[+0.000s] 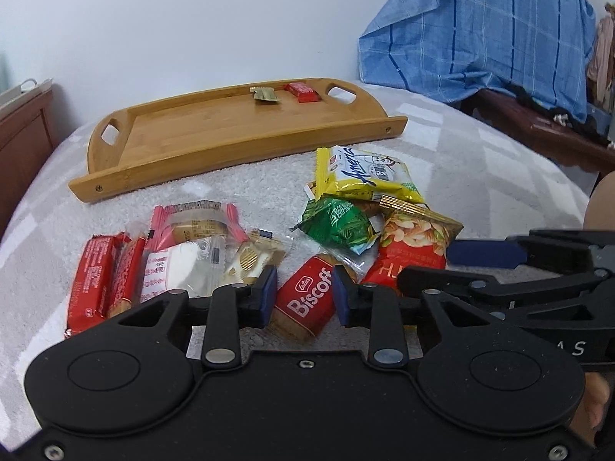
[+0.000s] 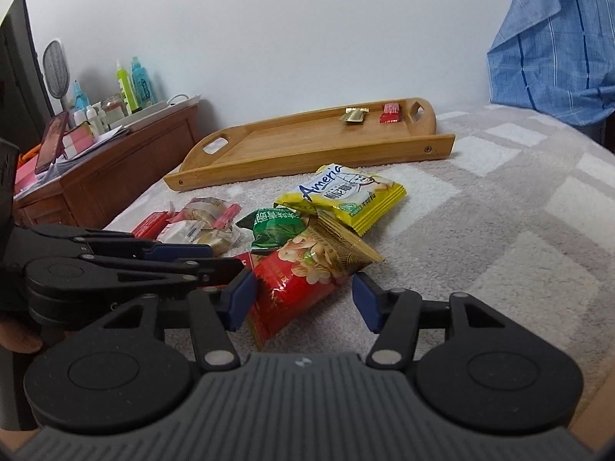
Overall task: Organize snacks
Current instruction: 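Grasp the Biscoff packet with the left tool while the right tool grasps the red nut bag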
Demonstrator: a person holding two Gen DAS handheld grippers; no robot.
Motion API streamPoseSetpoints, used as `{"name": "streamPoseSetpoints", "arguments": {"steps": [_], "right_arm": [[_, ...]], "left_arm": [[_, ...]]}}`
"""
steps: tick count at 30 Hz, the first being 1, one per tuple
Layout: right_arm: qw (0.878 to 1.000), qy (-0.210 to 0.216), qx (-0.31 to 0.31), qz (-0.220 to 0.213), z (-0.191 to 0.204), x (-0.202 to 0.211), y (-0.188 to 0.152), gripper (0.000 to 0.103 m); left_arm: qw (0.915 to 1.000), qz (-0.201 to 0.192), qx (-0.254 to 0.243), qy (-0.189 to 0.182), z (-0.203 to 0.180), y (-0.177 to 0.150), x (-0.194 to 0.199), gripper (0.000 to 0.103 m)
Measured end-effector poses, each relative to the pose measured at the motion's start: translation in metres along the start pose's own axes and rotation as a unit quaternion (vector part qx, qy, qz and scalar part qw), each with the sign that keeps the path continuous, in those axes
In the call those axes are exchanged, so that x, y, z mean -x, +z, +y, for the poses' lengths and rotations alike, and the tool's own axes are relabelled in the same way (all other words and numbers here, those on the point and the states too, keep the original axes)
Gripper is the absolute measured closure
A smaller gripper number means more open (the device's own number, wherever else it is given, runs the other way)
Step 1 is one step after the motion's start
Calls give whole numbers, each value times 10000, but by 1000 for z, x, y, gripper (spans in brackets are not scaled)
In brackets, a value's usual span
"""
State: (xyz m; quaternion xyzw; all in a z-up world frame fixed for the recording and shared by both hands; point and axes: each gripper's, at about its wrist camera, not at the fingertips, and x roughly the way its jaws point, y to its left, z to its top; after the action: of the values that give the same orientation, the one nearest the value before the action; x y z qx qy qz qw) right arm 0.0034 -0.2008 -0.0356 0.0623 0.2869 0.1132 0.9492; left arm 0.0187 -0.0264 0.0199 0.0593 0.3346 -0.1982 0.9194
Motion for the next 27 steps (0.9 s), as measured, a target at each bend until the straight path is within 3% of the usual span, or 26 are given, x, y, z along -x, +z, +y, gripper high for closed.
{"name": "streamPoseSetpoints", "arguments": {"steps": [8,11,14,19,23,27], "right_arm": [[9994,134,-318,65,-7,-5,2,38],[9987,26,-513,-14,-11,-3,2,57],[9978,-200,-618,-134,-16,1,3,65],[9959,-352,-817,-179,-25,6,3,60],[9947,-417,-848,-393,-26,10,4,44],[9943,-344,-927,-405,-27,5,8,41]], "left_arm": [[10000,-2,21,-35,3,-3,2,68],[9999,10,-94,-77,2,-5,3,63],[9995,87,-295,-58,-4,-6,1,59],[9991,84,-413,35,-12,-8,-1,59],[9997,135,-208,-49,-12,-7,1,62],[9996,190,-155,-111,-14,-7,3,62]]}}
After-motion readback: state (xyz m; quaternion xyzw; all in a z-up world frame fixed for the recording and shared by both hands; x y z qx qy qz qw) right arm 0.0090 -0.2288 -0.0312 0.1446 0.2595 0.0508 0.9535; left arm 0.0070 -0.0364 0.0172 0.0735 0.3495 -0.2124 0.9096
